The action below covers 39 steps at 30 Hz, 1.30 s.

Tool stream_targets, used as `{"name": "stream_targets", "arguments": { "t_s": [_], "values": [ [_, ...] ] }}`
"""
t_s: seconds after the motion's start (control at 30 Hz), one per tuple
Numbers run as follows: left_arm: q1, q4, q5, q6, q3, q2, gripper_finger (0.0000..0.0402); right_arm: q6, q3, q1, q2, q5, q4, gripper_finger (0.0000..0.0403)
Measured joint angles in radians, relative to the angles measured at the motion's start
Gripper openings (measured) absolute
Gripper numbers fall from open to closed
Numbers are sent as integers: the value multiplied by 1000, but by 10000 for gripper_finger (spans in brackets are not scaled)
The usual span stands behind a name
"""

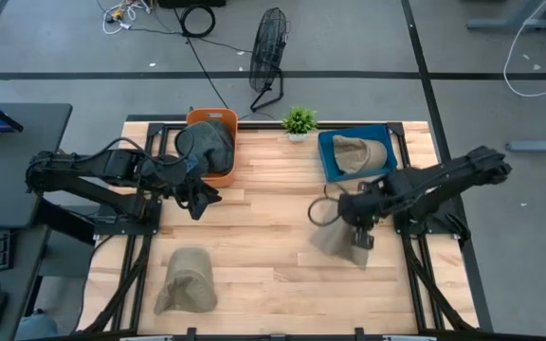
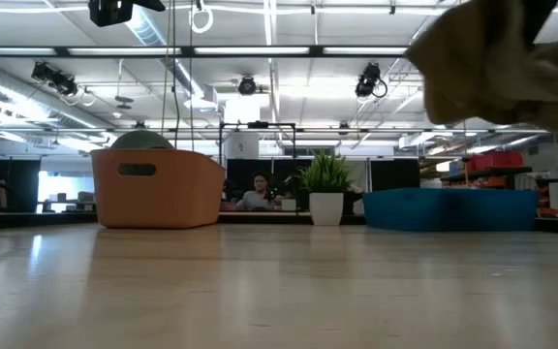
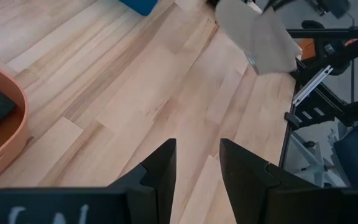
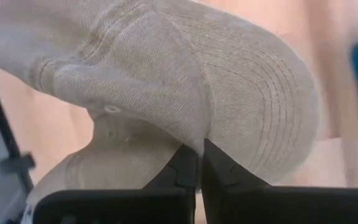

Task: Pick & Place hat
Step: Put the right brown cap into the blue bin

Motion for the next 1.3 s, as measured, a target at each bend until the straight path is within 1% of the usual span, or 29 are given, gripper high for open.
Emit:
{"name": "stream_targets", "arguments": {
  "t_s": [0.07, 0.2, 0.4, 0.5, 0.83, 0.97, 1.1, 1.2, 1.3],
  "values": [
    [0, 0, 0, 0, 0, 0, 126, 0, 0, -43, -20, 44, 0, 6],
    [0, 0, 0, 0, 0, 0, 126, 1, 0, -143, -57, 166, -2, 6],
    [0, 0, 0, 0, 0, 0, 126, 22, 1, -358, -100, 356, -18, 6],
    [0, 0, 0, 0, 0, 0, 126, 30, 2, -479, -103, 402, -26, 6],
    [0, 0, 0, 0, 0, 0, 126, -58, 2, -845, -91, 388, -32, 6],
    [0, 0, 0, 1, 0, 0, 126, -134, -18, -967, -74, 336, 2, 6],
    [0, 0, 0, 1, 0, 0, 126, -188, -102, -1045, -64, 277, 141, 6],
    [0, 0, 0, 3, 0, 0, 126, -193, -169, -1076, -52, 194, 256, 6],
    [0, 0, 0, 3, 0, 0, 126, -189, -228, -1091, -30, 172, 323, 6]
  ]
}}
